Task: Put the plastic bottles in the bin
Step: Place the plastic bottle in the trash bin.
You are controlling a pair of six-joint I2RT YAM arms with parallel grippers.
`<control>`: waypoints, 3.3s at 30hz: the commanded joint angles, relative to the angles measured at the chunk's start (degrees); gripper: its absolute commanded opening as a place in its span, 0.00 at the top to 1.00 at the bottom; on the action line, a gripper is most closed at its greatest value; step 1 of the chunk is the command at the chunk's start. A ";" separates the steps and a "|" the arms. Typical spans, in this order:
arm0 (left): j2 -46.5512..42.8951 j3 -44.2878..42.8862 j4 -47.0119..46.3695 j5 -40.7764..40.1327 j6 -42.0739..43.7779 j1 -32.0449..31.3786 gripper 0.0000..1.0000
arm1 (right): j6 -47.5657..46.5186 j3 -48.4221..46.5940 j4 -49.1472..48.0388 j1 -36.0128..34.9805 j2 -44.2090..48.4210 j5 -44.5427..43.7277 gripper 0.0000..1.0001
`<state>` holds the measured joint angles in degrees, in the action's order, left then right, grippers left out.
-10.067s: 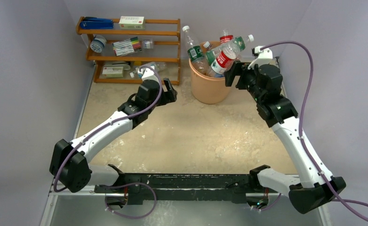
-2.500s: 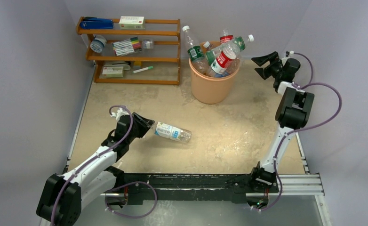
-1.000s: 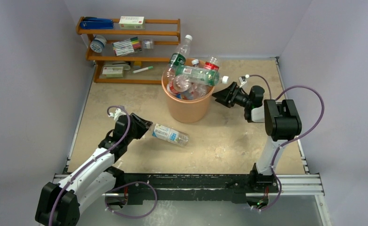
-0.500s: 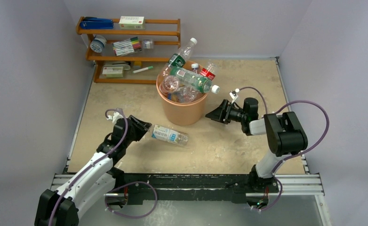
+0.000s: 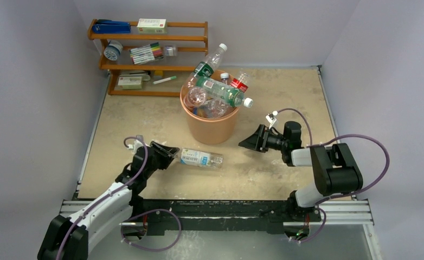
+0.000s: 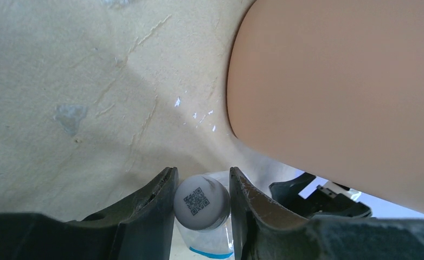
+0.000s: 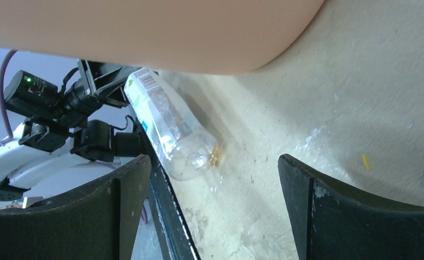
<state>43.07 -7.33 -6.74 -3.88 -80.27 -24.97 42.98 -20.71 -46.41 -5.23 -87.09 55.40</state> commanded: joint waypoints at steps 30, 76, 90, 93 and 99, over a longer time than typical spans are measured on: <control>14.49 0.25 -30.21 -5.11 -15.44 -9.27 0.68 | 9.72 0.59 -9.33 -11.89 6.79 -0.86 0.02; 17.32 -2.64 -27.85 -5.59 -13.21 -14.53 0.43 | 2.18 -3.98 16.35 -13.93 26.53 -11.98 0.40; 8.04 -1.66 -15.35 -8.08 -10.94 -14.53 0.34 | -10.89 -18.41 44.61 -13.84 36.04 -18.42 0.40; 6.16 -1.31 -13.23 -8.76 -10.55 -14.53 0.34 | -14.77 -23.85 51.30 -13.89 36.95 -17.87 0.40; 5.64 -1.11 -12.24 -8.91 -9.87 -14.58 0.34 | -21.70 -36.26 61.60 -13.92 38.04 -16.00 0.40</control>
<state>49.23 -8.03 -19.79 -11.44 -91.90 -39.20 27.83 -48.60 7.25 -18.87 -50.61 38.09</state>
